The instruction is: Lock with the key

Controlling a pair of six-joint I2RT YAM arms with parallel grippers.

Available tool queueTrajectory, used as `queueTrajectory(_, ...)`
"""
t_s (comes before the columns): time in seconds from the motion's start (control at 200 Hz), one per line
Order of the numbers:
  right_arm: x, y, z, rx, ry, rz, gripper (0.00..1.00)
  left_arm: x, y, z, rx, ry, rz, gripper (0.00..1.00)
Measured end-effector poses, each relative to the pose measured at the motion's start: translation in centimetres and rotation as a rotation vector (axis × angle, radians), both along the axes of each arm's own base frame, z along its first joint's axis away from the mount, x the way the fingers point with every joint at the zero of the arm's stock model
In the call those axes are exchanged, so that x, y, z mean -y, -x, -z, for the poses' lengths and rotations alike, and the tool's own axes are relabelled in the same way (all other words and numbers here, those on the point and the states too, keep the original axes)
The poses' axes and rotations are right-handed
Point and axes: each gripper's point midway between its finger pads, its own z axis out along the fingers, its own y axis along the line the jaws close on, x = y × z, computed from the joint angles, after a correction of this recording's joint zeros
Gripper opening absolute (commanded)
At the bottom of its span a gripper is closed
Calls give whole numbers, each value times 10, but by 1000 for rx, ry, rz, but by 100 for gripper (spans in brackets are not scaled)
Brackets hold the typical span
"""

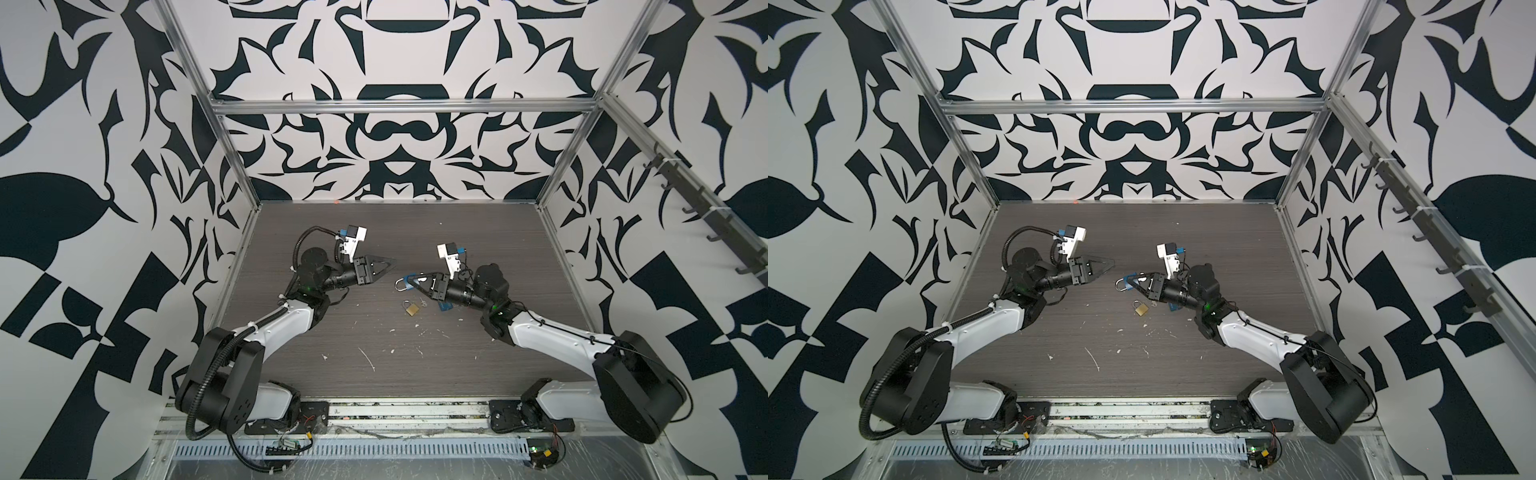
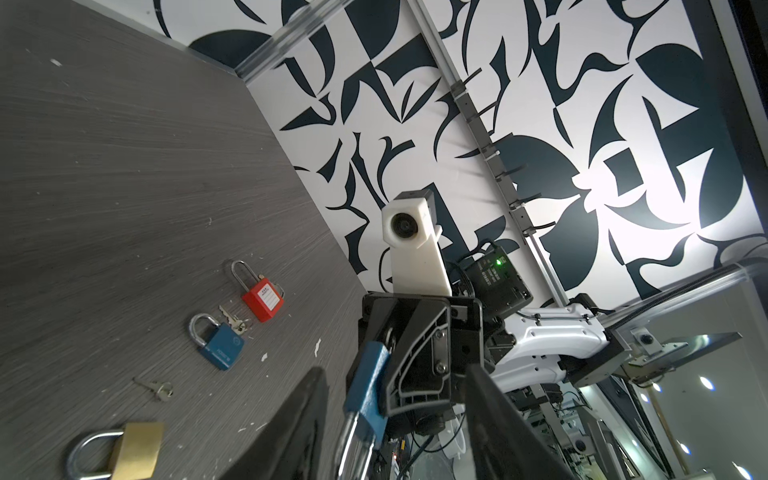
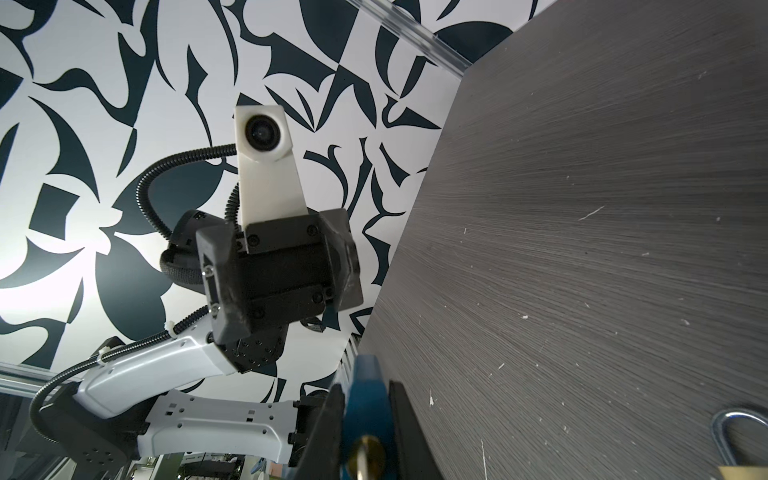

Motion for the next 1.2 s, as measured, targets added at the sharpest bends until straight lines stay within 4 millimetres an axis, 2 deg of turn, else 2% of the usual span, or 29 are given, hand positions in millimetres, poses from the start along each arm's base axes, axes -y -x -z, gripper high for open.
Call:
queueTrajectory(0.18, 3, -4, 4, -16, 17, 20, 0, 16, 12, 8, -18, -9, 54, 56)
queueTrajectory(0.535, 9, -1, -16, 24, -10, 30, 0, 20, 9, 18, -41, 0, 65, 55)
queueTrajectory(0.665, 10, -2, -25, 46, -20, 39, 0, 23, 9, 22, -55, 6, 76, 49)
queueTrajectory(0.82, 8, -7, -27, 54, -26, 45, 0, 28, 13, 19, -56, 22, 98, 35)
queueTrajectory(0.89, 7, -10, -24, 47, -25, 47, 0, 28, 15, 17, -50, 30, 105, 25)
queueTrajectory(1.2, 7, -13, -26, 54, -33, 55, 0, 29, 12, 16, -64, 58, 115, 17)
